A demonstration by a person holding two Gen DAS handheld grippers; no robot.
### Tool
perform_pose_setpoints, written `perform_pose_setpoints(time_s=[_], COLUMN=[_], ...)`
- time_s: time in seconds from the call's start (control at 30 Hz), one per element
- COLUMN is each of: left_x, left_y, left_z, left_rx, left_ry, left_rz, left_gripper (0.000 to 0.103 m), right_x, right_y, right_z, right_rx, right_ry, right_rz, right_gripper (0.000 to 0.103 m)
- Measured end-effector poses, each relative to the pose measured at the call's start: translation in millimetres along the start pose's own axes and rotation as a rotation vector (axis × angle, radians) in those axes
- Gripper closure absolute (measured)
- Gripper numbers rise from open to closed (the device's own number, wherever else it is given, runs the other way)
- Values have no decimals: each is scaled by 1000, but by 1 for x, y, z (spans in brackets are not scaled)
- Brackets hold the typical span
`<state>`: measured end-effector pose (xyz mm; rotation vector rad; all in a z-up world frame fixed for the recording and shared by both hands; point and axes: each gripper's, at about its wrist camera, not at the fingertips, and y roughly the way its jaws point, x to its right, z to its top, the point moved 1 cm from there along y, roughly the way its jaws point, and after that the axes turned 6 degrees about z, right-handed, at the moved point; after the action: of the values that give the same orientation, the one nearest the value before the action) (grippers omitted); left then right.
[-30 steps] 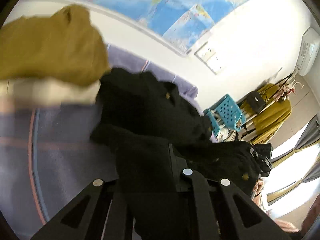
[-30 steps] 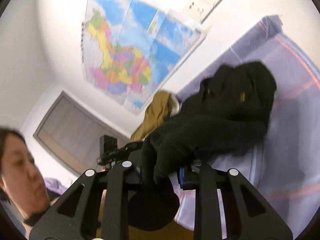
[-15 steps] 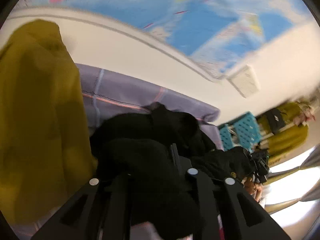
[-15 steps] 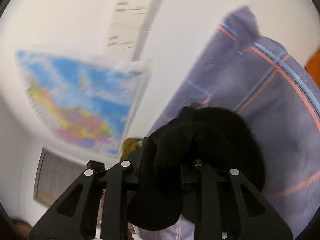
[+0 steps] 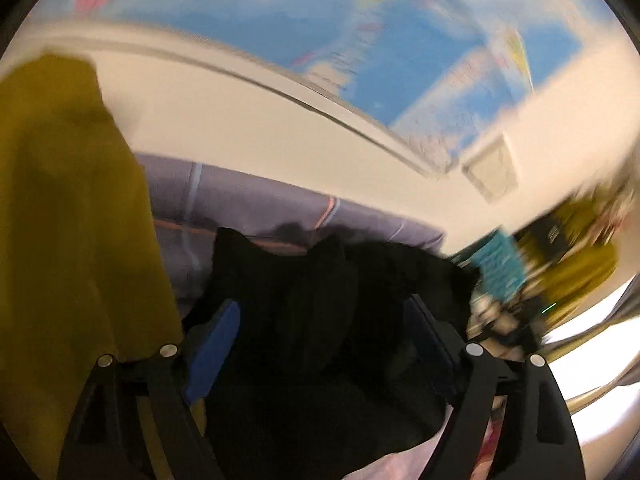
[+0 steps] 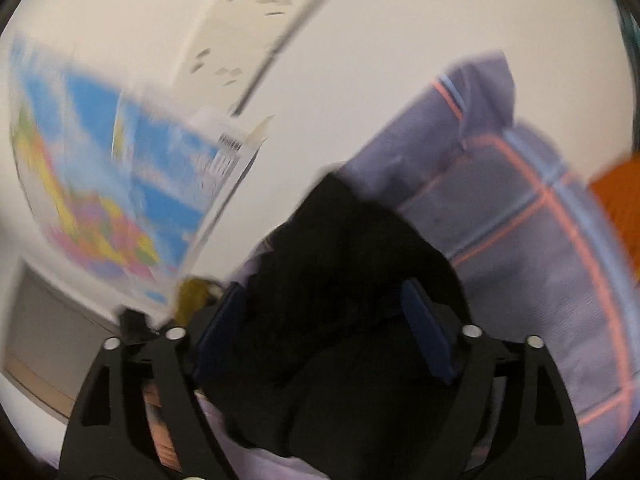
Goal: Fold large clothes
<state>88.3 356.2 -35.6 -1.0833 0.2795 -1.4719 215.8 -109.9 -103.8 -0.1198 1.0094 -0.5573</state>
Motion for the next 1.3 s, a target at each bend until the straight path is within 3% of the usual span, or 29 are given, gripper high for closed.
perform_pose_setpoints(time_s=[0.07,0.2,0.3,0.4,0.43,0.47,0.5,0.53,0.6,0.7,0.73,0.77,0.8,0.83,0.87,0.93,1.03,1.17,1.3], left_x=[20,60,81,91,94,94,92,90,87,83,83,83,81,81,77,68,57,37,9], left_y=[2,27,54,78,89,99,106,109,106,94,93,93,98,102,105,96,55,-10,-53], left_z=[-12,-33,-40,-43,-43,-43,-40,-39,-30,-15,-13,-12,-14,-16,-17,-19,-26,-55,-89], left_rx=[0,-58,-100,-153,-152,-159,-174,-184,-177,-110,-99,-91,-95,-104,-116,-106,9,195,255], left_ry=[116,275,353,376,395,402,392,376,341,284,278,282,305,320,321,288,275,311,301], left_rz=[59,99,123,140,196,242,250,248,192,162,162,194,259,295,314,282,251,356,416], left_gripper=[21,20,19,19,26,30,47,62,78,76,67,59,42,37,37,36,28,22,18], right_x=[-16,-51,-63,-63,-59,-56,-53,-54,-57,-73,-75,-74,-70,-63,-54,-44,-52,-62,-48], right_y=[-1,37,72,102,113,119,124,126,125,101,99,100,104,112,121,121,87,18,-26], right_z=[-7,-31,-40,-44,-45,-45,-45,-46,-44,-26,-20,-15,-13,-14,-17,-18,-19,-32,-52], right_rx=[1,-113,-180,-239,-262,-283,-303,-311,-307,-172,-153,-157,-172,-205,-261,-273,-169,-26,-3], right_ry=[-105,-348,-478,-521,-525,-520,-521,-528,-553,-554,-536,-521,-510,-495,-475,-437,-436,-451,-405], right_rz=[-50,-146,-260,-302,-324,-333,-335,-333,-332,-289,-279,-272,-277,-295,-322,-334,-288,-214,-225], right_gripper=[18,18,19,25,34,51,61,85,94,97,97,97,97,96,94,81,42,22,17])
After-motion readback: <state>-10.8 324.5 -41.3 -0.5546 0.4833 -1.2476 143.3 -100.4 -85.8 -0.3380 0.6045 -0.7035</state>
